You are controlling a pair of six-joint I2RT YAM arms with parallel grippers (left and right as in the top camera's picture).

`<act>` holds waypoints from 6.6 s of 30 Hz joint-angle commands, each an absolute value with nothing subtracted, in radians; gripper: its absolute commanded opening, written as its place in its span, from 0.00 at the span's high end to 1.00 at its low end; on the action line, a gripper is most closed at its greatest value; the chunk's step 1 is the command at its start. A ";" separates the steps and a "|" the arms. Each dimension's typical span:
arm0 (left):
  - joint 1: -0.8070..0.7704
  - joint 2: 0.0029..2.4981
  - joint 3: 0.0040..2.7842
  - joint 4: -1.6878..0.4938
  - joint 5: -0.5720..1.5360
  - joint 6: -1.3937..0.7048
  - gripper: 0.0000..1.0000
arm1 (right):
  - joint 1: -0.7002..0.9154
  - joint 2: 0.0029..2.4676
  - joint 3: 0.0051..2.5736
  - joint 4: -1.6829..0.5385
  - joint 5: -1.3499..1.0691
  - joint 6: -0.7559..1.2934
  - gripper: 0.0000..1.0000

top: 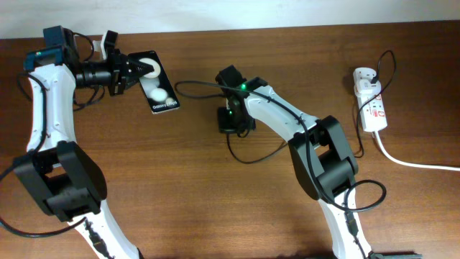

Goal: Plug charger to phone and switch on socket
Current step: 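Grasp the cable's USB-C plug end with the right gripper, then lift the plug with the right gripper toward the phone's bottom edge, then align the USB-C plug under the phone's charging port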

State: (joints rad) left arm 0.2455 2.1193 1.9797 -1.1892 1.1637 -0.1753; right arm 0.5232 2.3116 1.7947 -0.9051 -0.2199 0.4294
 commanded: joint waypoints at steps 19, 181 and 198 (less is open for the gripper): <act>0.249 2.116 1.983 -1.226 1.208 -0.099 1.00 | 0.513 2.363 1.765 -1.073 -0.030 0.402 0.96; -0.056 2.116 1.983 -1.193 1.383 0.144 1.00 | 0.575 1.474 1.055 -0.239 -0.631 0.382 0.96; -0.056 2.116 1.983 -1.193 1.391 0.144 1.00 | 0.543 1.474 1.055 -0.247 -0.643 0.383 0.96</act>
